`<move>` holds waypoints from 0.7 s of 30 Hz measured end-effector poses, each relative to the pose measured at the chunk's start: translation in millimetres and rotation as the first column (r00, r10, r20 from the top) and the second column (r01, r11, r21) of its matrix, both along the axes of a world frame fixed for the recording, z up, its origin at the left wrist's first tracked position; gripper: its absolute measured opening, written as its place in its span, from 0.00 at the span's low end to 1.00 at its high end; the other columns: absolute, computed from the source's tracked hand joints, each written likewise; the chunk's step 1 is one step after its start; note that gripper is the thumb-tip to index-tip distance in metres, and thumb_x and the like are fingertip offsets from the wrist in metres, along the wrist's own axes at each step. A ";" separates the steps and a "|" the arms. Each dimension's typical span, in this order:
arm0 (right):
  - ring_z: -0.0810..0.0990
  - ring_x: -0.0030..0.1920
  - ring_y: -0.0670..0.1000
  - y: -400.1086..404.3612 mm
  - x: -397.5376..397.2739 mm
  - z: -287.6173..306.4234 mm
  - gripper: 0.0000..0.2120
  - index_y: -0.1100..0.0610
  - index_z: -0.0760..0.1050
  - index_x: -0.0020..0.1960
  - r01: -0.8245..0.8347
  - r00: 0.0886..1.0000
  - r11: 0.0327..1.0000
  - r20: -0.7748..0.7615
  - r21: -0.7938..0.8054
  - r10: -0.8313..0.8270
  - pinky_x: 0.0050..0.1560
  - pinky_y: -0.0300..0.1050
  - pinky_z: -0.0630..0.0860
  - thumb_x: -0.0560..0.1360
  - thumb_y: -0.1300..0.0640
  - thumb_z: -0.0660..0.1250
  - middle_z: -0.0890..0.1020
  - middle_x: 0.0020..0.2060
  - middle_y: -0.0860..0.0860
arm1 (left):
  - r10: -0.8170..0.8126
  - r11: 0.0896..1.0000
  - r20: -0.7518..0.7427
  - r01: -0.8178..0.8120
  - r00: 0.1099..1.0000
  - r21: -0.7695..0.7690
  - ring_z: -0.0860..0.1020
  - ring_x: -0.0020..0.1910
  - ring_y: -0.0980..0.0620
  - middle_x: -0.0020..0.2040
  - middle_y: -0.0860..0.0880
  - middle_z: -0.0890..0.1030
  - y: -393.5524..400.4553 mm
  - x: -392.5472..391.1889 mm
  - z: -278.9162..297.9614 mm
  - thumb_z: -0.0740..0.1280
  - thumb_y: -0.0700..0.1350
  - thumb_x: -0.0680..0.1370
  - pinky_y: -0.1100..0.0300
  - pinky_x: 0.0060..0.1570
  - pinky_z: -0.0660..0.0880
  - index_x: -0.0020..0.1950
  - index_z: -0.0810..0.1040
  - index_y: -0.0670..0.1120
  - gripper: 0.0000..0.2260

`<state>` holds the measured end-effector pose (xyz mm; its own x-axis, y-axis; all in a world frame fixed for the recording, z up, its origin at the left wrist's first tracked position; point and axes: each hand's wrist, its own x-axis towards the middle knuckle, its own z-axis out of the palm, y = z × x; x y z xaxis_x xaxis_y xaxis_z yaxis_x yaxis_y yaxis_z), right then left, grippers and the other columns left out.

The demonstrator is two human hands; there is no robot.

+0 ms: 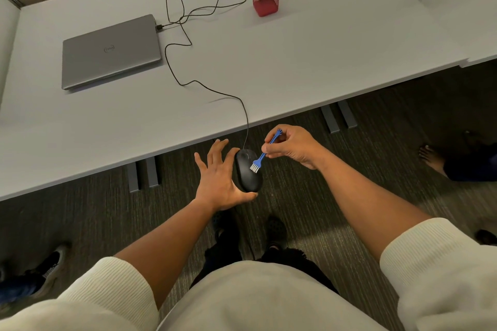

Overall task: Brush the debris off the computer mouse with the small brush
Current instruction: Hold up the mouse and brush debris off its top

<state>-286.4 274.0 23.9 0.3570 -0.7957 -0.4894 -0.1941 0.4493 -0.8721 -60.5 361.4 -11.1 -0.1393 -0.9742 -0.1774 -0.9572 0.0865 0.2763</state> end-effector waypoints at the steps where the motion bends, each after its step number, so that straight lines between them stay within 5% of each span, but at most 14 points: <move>1: 0.87 0.45 0.50 1.9 2.2 0.1 0.12 0.57 0.81 0.48 -0.036 0.999 0.999 0.008 0.007 0.036 0.46 0.42 0.83 0.67 0.65 0.79 0.85 0.46 0.56 | 0.001 1.000 -0.005 -0.001 1.000 0.002 0.43 0.80 0.44 0.79 0.48 0.49 0.3 -0.9 0.2 0.65 0.78 0.58 0.29 0.73 0.36 0.78 0.61 0.51 0.54; 9: 0.87 0.46 0.50 2.9 -9.7 -14.6 0.10 0.55 0.80 0.48 0.080 0.978 0.992 -0.185 -0.095 -0.097 0.43 0.40 0.84 0.70 0.63 0.77 0.84 0.47 0.55 | 0.015 1.000 -0.039 -0.015 0.999 -0.001 0.43 0.80 0.45 0.79 0.49 0.49 5.8 0.8 1.1 0.66 0.78 0.58 0.29 0.72 0.35 0.78 0.61 0.51 0.54; 17: 0.87 0.46 0.52 9.4 -10.5 -13.1 0.10 0.58 0.82 0.45 0.054 0.997 0.997 0.057 0.062 -0.057 0.43 0.41 0.83 0.68 0.67 0.78 0.85 0.46 0.58 | 0.015 1.000 -0.033 -0.015 0.999 -0.004 0.44 0.80 0.45 0.79 0.48 0.50 12.0 -3.5 -0.6 0.64 0.79 0.57 0.28 0.72 0.37 0.78 0.61 0.51 0.55; 21: 0.86 0.48 0.53 12.5 -12.7 -19.8 0.09 0.57 0.80 0.46 0.129 0.979 0.991 -0.155 -0.023 -0.131 0.47 0.45 0.84 0.70 0.65 0.77 0.84 0.47 0.57 | 0.013 1.000 -0.026 -0.013 1.000 0.000 0.43 0.81 0.44 0.79 0.48 0.49 13.9 -1.8 -1.2 0.64 0.79 0.57 0.27 0.72 0.37 0.78 0.61 0.51 0.55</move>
<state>-299.2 286.4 4.0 0.1706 -0.8367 -0.5204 -0.2683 0.4688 -0.8416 -62.4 375.3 -12.3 -0.1315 -0.9760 -0.1738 -0.9507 0.0745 0.3010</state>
